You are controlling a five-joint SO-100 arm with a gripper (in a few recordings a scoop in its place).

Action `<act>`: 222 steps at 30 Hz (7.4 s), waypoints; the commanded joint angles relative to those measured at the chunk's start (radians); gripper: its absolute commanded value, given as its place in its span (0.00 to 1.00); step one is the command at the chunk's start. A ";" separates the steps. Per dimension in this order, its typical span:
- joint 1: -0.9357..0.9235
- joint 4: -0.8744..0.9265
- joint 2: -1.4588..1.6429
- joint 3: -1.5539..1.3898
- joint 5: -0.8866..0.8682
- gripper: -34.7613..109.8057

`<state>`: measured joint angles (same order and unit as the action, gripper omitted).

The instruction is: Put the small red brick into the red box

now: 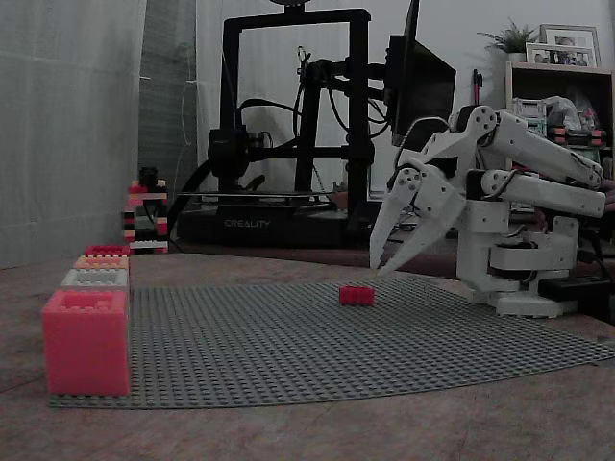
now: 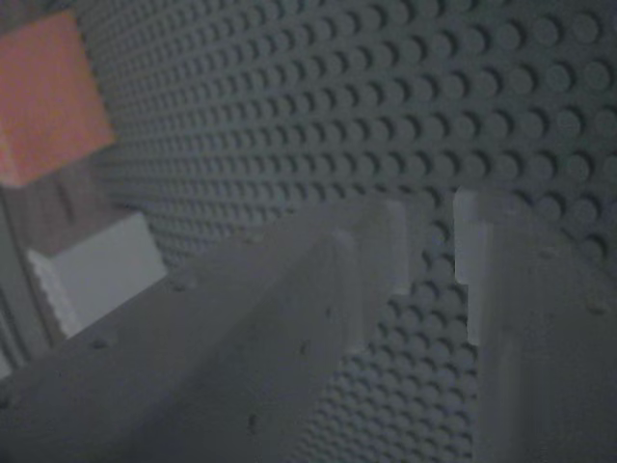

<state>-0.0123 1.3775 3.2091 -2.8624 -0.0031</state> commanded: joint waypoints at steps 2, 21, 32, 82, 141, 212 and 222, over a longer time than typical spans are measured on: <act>0.012 0.026 0.012 0.002 0.003 0.24; -0.067 -0.006 -0.017 0.081 0.055 0.24; -0.281 -0.127 -0.268 0.212 0.387 0.24; -0.387 -0.120 -1.157 0.594 1.399 0.39; -0.296 -0.882 -1.847 1.473 0.120 0.24; -0.044 -0.264 -0.678 0.380 0.181 0.24; -0.034 -0.120 -0.295 0.097 0.109 0.24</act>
<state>-0.0506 1.2195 2.8179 -2.7535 0.1089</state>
